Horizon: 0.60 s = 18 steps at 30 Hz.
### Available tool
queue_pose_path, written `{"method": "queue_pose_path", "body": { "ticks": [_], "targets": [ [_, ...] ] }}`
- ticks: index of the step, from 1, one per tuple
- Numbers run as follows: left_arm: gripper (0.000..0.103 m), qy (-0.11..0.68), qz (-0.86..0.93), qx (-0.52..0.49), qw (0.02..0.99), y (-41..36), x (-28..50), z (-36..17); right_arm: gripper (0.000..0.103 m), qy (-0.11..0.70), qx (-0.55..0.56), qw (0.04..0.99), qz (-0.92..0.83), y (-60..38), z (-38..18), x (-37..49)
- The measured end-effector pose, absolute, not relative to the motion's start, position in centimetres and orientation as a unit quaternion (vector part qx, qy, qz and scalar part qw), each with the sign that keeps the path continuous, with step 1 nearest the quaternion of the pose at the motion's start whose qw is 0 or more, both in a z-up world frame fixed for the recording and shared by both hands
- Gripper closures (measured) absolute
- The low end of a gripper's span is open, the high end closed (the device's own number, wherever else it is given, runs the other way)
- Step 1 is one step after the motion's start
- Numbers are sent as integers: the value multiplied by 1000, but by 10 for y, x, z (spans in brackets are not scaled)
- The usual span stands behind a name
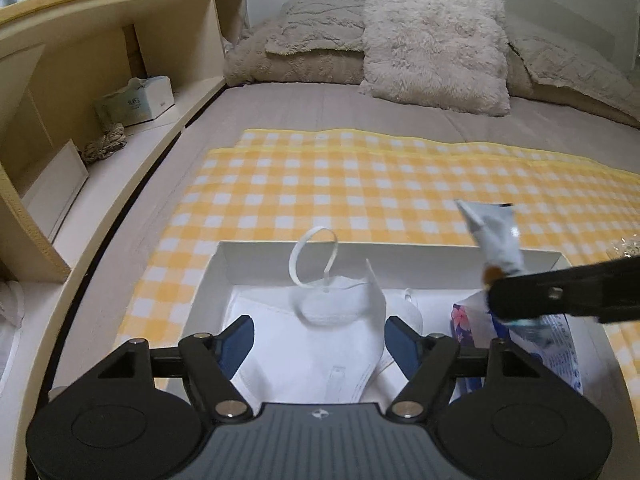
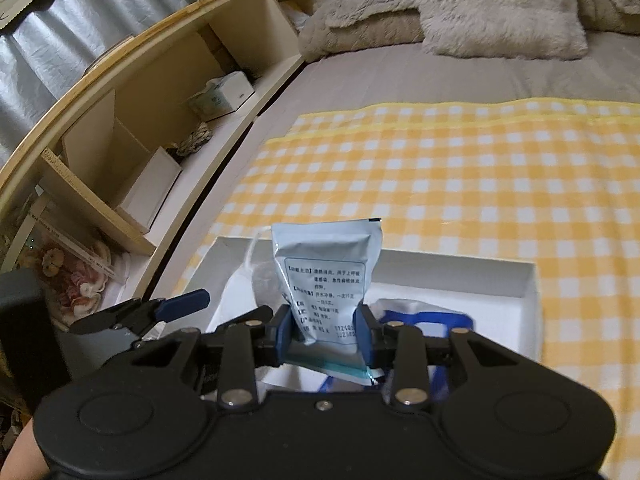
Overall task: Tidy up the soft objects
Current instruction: 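Lower the mask and sachet into the box and open both tools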
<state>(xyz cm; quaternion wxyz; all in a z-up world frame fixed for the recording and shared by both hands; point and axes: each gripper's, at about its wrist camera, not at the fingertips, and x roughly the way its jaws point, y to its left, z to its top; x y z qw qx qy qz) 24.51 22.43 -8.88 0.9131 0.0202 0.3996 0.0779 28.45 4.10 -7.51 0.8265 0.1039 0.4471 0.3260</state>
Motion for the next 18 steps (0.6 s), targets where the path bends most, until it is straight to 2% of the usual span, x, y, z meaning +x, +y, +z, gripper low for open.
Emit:
{"method": "queue_pose_path", "body": {
  "ticks": [4,7,11,13,15,18],
  "targets": [
    [29,395,79,19,915,229,234,-82,68,452,116,819,335,52,-79,287],
    [23,395,87,19,914,234,227,-77,68,450,131,814,344,58,-80,288],
    [21,398,98,22,912,241,220,-75,66,446,139,811,352,67,-82,287],
    [16,400,102,20,911,244,218,-75,57,450,135,814,341,71,-85,286],
    [16,404,105,17,908,246,217,-75,33,454,132,822,317,73,-89,286],
    [14,412,107,13,905,246,215,-75,33,465,140,819,307,69,-92,287]
  ]
}}
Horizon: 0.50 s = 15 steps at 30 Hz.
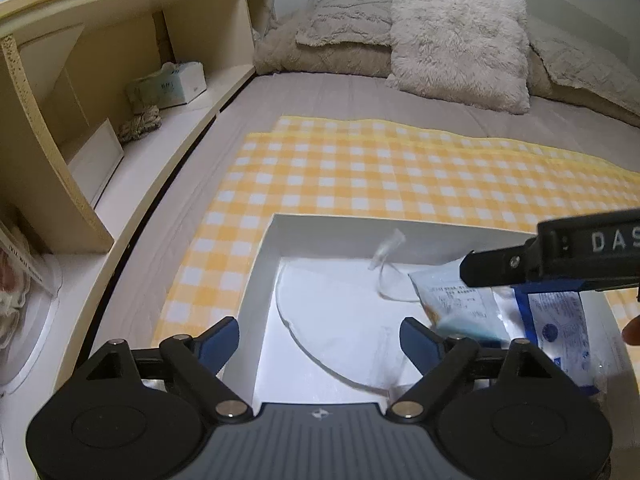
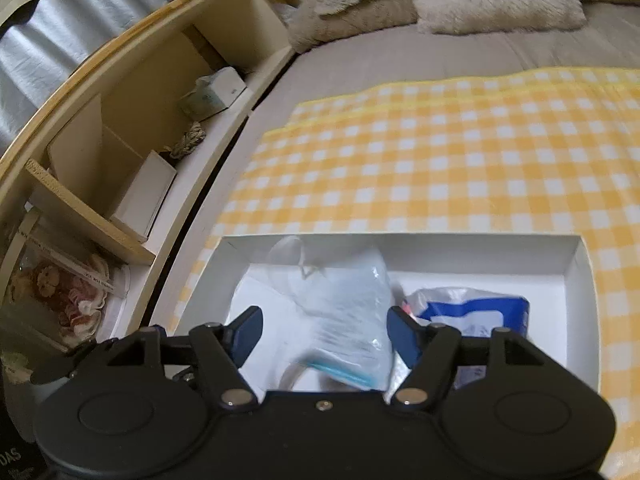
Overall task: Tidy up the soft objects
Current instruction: 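Lower the mask and sachet into the box and open both tools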
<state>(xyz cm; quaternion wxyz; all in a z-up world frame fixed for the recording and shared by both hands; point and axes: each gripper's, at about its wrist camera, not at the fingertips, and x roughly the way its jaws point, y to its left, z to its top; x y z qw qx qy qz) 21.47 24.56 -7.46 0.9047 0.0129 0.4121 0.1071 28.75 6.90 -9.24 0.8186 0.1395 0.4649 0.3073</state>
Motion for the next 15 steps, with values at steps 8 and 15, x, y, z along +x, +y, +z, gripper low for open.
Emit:
{"method": "queue_pose_path", "body": {
  "ticks": [8,15],
  "targets": [
    [7,411,104,-1,906,243,204,-67,33,465,149,815,311,52,-81,280],
    [4,409,104,-11,906,244,195,-61,62,481,98,812,315,60,-91,275]
  ]
}}
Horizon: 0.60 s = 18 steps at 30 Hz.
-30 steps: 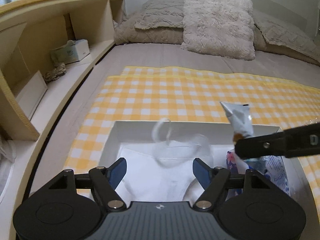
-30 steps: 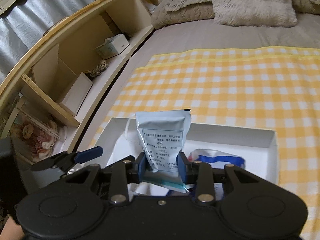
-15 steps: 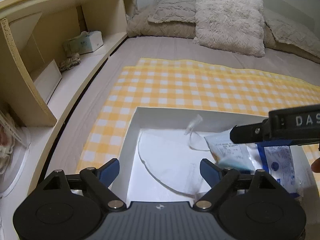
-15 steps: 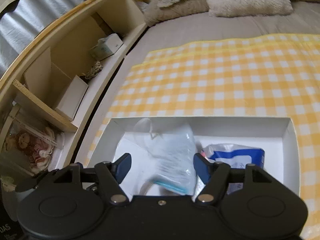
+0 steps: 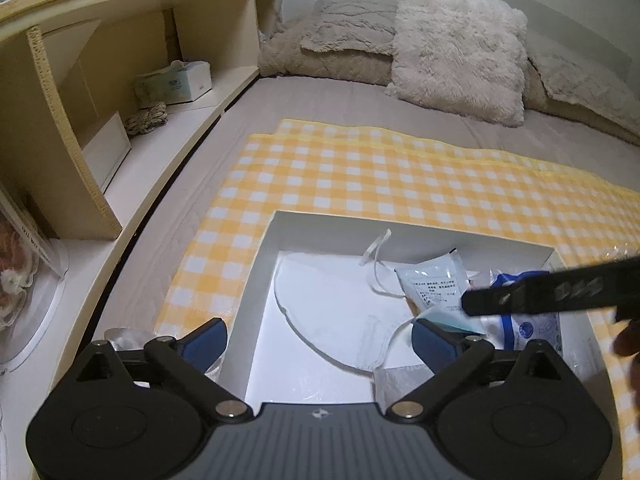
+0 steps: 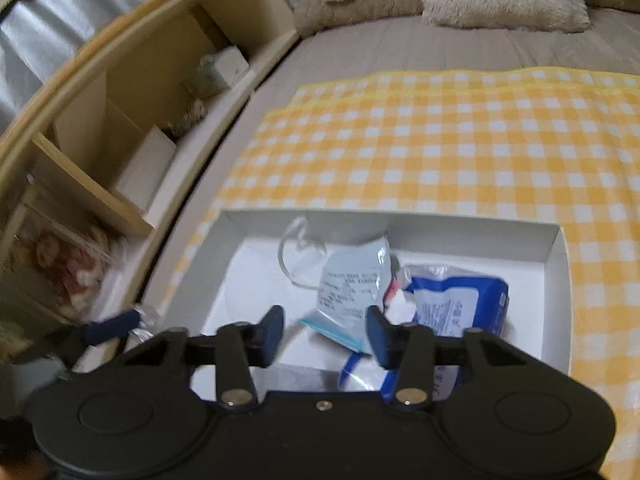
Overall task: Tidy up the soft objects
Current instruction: 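Lower the mask and sachet into the box and open both tools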
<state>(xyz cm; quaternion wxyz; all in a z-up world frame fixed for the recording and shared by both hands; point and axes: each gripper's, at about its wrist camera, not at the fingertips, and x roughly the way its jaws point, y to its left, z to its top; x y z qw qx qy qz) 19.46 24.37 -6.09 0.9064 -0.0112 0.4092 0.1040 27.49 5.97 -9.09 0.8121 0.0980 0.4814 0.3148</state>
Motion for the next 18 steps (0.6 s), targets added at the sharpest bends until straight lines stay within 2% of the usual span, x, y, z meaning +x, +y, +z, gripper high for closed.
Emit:
{"method": "queue_pose_path", "body": {
  "ticks": [3,6,13,18],
  "targets": [
    [3,405,104,-22,908,247,193,-59,75,488,78,809,319,73,-103,279],
    [3,404,103,-26,908,250,193,-59,80,496,58,800,331,88,-117,281],
    [3,409,102,-32,906,252,196,-63,83,503,47,790,346,99,-131,284],
    [3,410,100,-32,906,250,194,-63,81,497,57,792,350,84,-115,283]
  ]
}}
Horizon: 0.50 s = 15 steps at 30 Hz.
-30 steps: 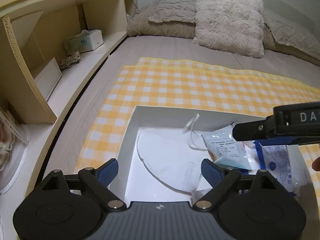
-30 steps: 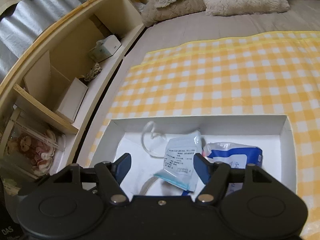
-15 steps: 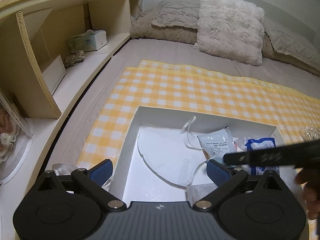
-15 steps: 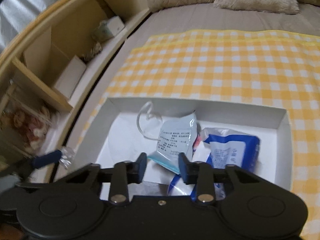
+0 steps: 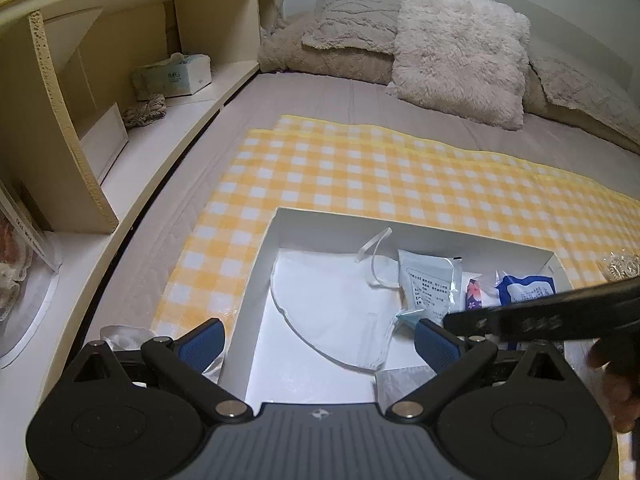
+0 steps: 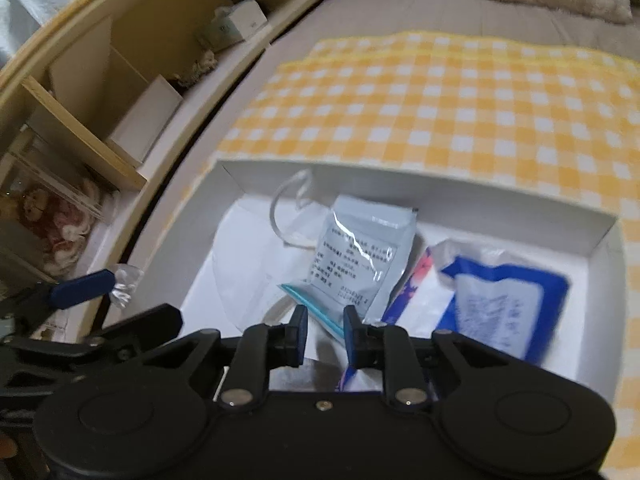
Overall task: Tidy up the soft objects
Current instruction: 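Lower the mask and sachet into the box and open both tools, then move both tools back over the bagged cord and floral pouch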
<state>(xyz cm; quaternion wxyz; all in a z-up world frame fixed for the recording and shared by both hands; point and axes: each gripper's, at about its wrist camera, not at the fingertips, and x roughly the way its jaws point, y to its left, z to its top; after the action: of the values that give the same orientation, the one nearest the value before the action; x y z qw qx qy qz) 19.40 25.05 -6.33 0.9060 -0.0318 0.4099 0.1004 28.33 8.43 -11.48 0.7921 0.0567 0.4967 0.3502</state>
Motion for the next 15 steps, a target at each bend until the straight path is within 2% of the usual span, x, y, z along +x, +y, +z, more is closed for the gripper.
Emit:
{"method": "queue_pose_path", "body": {
  "ticks": [4,7,8,13,15],
  "targets": [
    [0,405,104,-31,908,250,189,-58,76,475,64,803,354,70,-93,279],
    [0,399,108,-32,910,248,182,-51,64,457,64,814,354,59,-77,271],
    [0,397,108,-32,911,248,180,-49,57,451,64,817,353,54,-73,267],
    [0,390,111,-35,914,242,167,-36,42,426,47,833,351,36,-53,251],
    [0,387,112,-38,915,240,161,-30,33,416,38,840,346,30,-47,244]
  ]
}}
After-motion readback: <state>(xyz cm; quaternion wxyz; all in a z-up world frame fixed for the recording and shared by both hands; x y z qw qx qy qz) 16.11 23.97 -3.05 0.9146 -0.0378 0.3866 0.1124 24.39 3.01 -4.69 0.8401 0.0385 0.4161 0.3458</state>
